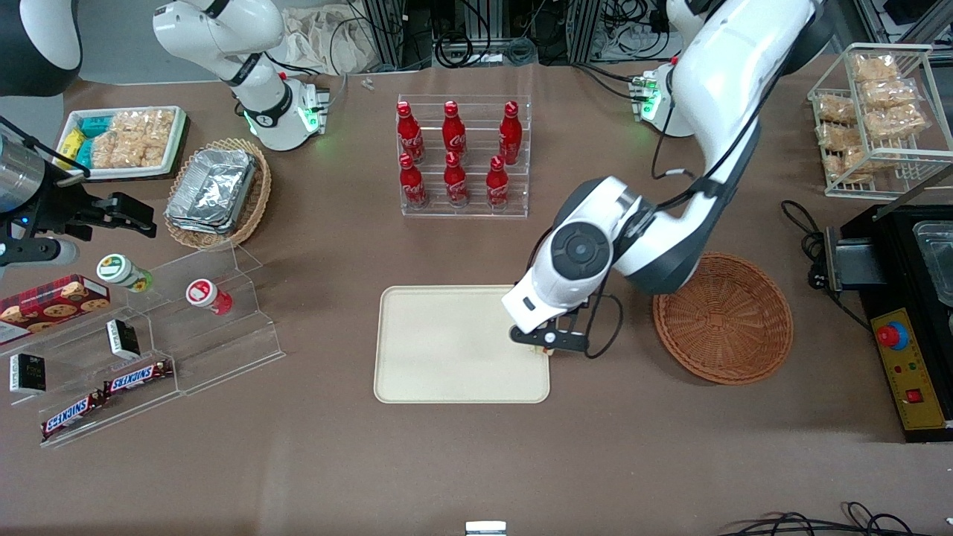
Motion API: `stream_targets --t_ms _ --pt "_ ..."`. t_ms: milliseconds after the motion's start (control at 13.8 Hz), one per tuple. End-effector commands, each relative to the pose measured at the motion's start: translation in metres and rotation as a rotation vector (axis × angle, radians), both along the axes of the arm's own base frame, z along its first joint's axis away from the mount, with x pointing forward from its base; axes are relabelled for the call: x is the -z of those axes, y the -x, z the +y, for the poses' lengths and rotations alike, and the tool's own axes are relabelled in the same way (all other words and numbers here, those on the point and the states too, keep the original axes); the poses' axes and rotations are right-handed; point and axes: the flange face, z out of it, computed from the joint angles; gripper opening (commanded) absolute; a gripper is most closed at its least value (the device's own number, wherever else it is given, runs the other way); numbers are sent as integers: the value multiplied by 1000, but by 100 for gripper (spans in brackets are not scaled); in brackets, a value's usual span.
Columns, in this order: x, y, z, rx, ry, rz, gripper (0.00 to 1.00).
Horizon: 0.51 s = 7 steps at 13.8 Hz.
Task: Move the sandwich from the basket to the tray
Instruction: 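Carry the sandwich over the cream tray and lower it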
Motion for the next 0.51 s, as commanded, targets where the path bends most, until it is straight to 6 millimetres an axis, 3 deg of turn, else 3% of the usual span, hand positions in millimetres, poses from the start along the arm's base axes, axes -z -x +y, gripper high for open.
stream_targets --t_ms 0,291,436 --pt "30 -16 -12 -47 -9 -27 17" --pt "58 -23 -22 -84 14 -52 17" --pt "68 -27 -15 -94 3 -48 19"
